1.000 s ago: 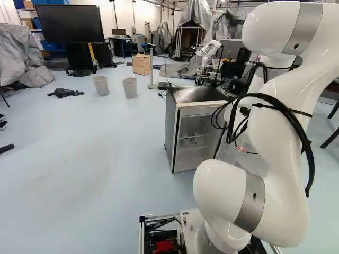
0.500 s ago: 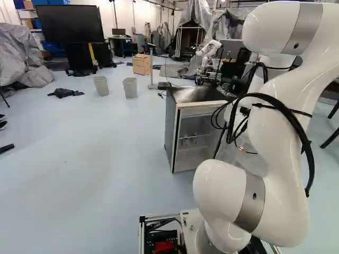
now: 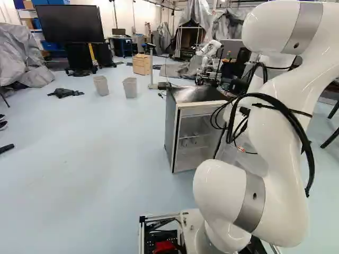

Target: Grab a drink from the fridge

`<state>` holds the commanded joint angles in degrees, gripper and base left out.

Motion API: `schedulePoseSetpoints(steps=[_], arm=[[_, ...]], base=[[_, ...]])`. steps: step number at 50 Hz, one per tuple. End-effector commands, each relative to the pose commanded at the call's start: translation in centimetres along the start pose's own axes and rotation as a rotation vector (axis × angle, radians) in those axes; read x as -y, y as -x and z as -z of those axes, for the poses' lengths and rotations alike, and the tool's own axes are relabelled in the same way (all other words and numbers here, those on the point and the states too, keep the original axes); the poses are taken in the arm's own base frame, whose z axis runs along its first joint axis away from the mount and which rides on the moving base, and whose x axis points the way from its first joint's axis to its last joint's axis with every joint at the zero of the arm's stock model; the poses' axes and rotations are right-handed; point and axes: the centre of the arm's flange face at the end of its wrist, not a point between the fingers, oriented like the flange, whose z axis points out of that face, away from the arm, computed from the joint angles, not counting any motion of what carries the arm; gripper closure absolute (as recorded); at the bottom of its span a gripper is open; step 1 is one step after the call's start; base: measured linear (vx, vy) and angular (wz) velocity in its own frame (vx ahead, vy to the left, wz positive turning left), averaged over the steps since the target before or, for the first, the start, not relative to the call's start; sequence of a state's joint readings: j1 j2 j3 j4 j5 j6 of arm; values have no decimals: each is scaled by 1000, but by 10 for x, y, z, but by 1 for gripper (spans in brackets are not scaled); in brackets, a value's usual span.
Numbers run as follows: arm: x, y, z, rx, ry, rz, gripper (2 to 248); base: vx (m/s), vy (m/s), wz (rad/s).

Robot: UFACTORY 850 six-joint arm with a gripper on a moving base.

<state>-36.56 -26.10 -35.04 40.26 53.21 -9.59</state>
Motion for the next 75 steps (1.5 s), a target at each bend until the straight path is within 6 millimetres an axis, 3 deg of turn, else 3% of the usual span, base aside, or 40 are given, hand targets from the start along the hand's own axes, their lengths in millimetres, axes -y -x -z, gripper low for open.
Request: schedulePoseSetpoints(steps=[75], arm=[[1, 9, 55, -157, -45, 59, 155]], base=[[0, 0, 0]])
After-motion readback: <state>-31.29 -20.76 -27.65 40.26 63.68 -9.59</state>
